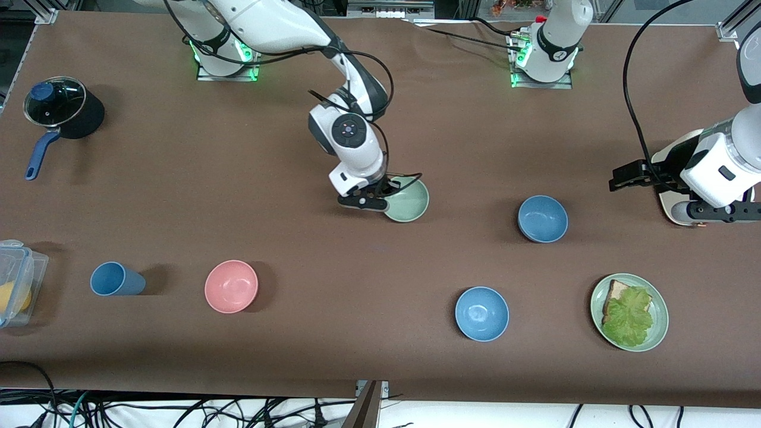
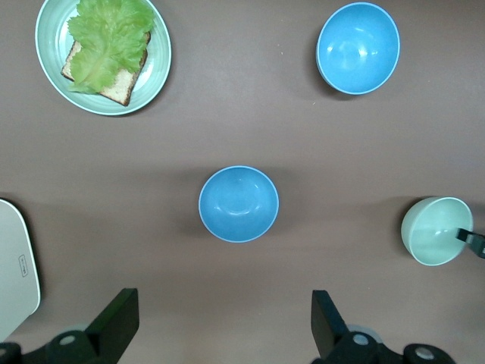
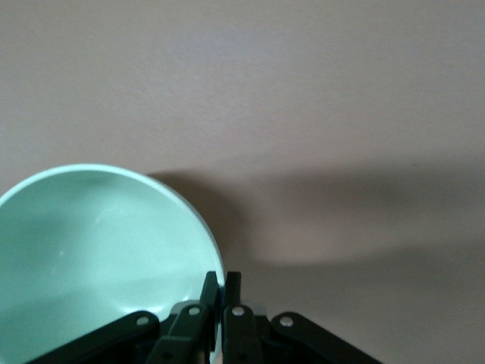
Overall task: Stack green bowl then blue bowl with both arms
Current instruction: 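Slide the green bowl toward the table middle and open the right gripper, then retract the right gripper while the left gripper reaches the blue bowl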
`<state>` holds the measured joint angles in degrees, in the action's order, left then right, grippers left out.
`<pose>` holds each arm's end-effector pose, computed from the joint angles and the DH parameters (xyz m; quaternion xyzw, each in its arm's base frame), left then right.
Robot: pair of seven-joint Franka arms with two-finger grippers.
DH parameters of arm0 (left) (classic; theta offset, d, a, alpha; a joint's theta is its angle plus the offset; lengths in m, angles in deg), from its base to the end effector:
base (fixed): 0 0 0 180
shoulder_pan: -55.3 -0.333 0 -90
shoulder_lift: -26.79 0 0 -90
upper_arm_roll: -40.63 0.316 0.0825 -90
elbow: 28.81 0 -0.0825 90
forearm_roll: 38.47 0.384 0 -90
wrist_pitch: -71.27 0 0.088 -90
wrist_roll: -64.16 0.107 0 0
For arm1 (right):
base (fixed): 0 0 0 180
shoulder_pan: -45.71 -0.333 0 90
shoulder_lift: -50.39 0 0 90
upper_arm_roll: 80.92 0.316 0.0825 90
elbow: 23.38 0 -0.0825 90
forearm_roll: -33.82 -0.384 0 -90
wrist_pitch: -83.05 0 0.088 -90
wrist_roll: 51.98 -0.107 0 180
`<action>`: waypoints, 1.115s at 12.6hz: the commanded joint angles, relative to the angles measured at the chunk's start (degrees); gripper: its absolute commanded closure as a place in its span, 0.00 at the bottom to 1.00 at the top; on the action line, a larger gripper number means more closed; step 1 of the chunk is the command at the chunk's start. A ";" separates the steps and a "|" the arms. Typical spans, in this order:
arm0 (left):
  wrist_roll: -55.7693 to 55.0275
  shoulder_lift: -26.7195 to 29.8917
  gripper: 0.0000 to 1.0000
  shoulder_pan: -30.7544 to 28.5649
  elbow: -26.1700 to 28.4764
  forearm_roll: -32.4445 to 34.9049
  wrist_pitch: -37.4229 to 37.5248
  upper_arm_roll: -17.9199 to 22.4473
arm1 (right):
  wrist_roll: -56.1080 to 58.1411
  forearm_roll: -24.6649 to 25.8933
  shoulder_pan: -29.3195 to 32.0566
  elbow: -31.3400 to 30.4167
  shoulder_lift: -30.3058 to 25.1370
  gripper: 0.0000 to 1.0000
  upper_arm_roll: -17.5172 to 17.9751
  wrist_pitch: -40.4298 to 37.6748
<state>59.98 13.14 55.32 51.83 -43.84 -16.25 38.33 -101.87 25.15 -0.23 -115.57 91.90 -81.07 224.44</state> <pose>0.6178 -0.0326 0.5582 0.9968 0.0172 -0.0617 0.0482 0.4932 0.5070 0.2150 -0.9923 0.0909 -0.0077 0.0833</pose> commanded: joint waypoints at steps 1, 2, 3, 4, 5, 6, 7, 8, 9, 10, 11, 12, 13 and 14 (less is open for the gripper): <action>0.84 0.47 0.00 -0.37 0.22 -0.96 0.52 0.11 | -0.82 -0.20 0.23 2.10 1.38 0.08 -0.81 0.20; 0.75 0.38 0.00 -0.37 0.48 -0.87 0.43 0.11 | -0.13 -0.11 0.85 2.02 0.34 0.00 -0.90 -0.32; 0.75 0.29 0.00 -0.37 2.22 -0.78 -0.27 0.11 | 0.49 -0.03 2.94 2.02 -1.76 0.00 -1.08 -2.33; 0.84 0.20 0.00 -0.28 4.68 -0.52 -2.19 0.11 | 1.71 0.06 4.88 2.02 -4.65 0.00 -1.08 -5.74; 0.93 0.12 0.00 -0.19 6.62 -0.43 -3.69 0.11 | 5.29 0.06 7.68 1.49 -7.82 0.00 -1.08 -9.43; 1.19 -0.15 0.00 -0.19 7.85 -0.43 -5.01 0.11 | 9.94 0.06 10.84 0.01 -11.59 0.00 -1.08 -13.12; 1.28 -0.67 0.00 -0.19 9.17 -0.43 -6.15 0.11 | 16.34 0.06 14.88 -2.62 -16.24 0.00 -1.08 -15.59; 1.37 -1.20 0.00 -0.45 10.58 -0.43 -7.30 0.11 | 22.84 0.06 19.35 -6.30 -21.07 0.00 -0.99 -17.27; 1.46 -1.55 0.00 -0.89 12.24 -0.69 -9.48 0.20 | 28.30 -0.02 24.27 -10.42 -25.99 0.00 -0.64 -18.77; 1.81 -2.60 0.00 -1.07 14.43 -0.60 -12.81 0.28 | 34.18 -0.02 28.50 -14.73 -31.00 0.00 -0.64 -20.00; 4.94 -3.83 0.00 -1.07 16.81 -0.52 -16.76 0.46 | 41.12 -0.02 32.54 -17.82 -35.23 0.00 -0.73 -22.88; 8.80 -4.10 0.00 -1.33 20.05 -0.60 -20.63 0.55 | 45.36 -0.02 36.06 -19.24 -38.40 0.00 -0.90 -26.39; 9.97 -4.10 0.00 -1.86 23.04 -1.21 -24.15 0.55 | 46.62 0.06 38.01 -19.25 -40.43 0.00 -1.08 -29.91; 10.16 -4.54 0.00 -2.12 24.38 -1.31 -26.27 0.55 | 46.72 0.32 38.20 -18.82 -40.98 0.00 -1.95 -31.86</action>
<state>66.87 7.77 54.09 72.02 -43.84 -38.40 38.91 -56.52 25.24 36.95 -131.08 55.22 -83.58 195.08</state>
